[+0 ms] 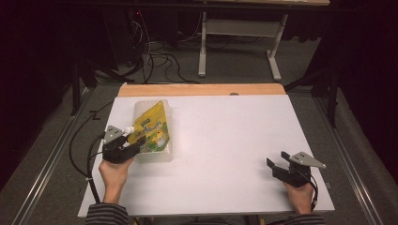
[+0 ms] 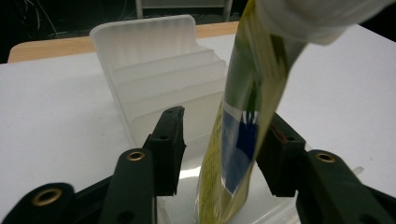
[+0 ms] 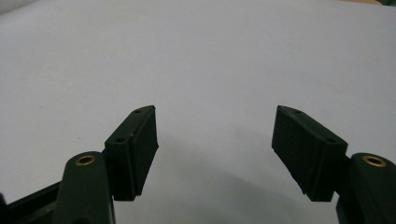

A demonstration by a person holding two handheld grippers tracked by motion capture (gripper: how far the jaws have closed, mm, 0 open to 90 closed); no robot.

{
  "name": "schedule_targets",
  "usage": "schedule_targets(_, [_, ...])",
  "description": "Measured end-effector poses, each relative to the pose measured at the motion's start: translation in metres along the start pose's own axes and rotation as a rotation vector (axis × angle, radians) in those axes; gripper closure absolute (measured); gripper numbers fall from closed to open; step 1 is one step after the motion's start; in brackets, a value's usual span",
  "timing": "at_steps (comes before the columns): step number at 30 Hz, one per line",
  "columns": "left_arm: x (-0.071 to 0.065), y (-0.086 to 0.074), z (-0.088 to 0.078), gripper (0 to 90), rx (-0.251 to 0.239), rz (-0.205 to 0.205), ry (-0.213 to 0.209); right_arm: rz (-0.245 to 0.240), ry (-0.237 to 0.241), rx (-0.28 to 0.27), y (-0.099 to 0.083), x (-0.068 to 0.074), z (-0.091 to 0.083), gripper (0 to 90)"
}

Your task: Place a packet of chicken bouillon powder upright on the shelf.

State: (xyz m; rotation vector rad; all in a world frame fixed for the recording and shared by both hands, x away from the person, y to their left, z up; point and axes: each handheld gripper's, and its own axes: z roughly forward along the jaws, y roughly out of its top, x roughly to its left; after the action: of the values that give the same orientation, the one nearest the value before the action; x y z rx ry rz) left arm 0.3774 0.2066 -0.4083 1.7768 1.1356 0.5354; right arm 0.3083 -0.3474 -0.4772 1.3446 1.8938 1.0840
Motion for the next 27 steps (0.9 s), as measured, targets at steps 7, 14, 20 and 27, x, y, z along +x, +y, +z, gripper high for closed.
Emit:
schedule_targets(7, [0.001,-0.005,-0.008,47.8,-0.009,-0.027,0.007,0.001,0.000,0.001,0.000,0.000,0.000,31.8])
schedule_targets(14, [0.000,-0.014,-0.022,47.7,-0.051,-0.035,0.042,0.005,-0.003,-0.008,0.000,0.000,-0.001,31.7])
schedule_targets(20, [-0.002,-0.016,-0.029,46.8,-0.054,-0.039,0.054,-0.001,-0.004,-0.015,-0.001,0.001,-0.002,31.7])
schedule_targets(27, [-0.012,-0.031,-0.041,46.4,-0.075,-0.036,0.061,0.001,-0.007,-0.014,-0.001,0.000,-0.001,31.8])
